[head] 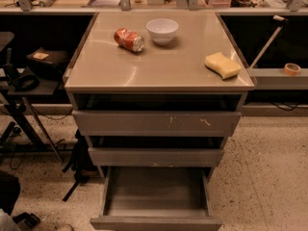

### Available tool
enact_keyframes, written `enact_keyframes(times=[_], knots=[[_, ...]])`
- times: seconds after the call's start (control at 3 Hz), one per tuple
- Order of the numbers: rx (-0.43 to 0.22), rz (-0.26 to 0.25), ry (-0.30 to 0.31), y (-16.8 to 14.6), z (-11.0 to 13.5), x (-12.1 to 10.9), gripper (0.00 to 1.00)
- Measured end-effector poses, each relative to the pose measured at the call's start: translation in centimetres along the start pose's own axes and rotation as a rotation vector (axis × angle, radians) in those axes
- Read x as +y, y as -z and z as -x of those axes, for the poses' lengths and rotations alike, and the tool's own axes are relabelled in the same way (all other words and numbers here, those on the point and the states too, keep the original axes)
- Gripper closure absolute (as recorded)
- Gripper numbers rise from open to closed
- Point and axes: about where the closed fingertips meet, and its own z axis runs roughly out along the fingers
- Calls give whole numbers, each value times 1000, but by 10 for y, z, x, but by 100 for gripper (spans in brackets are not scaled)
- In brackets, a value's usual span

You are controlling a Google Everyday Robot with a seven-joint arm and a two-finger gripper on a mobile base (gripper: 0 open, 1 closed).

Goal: Close bottom drawer

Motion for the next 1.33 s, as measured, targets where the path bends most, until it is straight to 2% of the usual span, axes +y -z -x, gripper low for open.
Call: enact_keyframes(times=[0.33,0.67,1.0,1.33], knots=[[-40,43,-12,-12,-10,-8,0],[-141,194,-21,-51,-28,-8,0],[-267,357,-17,-94,-28,-6,0],[-329,421,-39,-112,-28,-2,0]])
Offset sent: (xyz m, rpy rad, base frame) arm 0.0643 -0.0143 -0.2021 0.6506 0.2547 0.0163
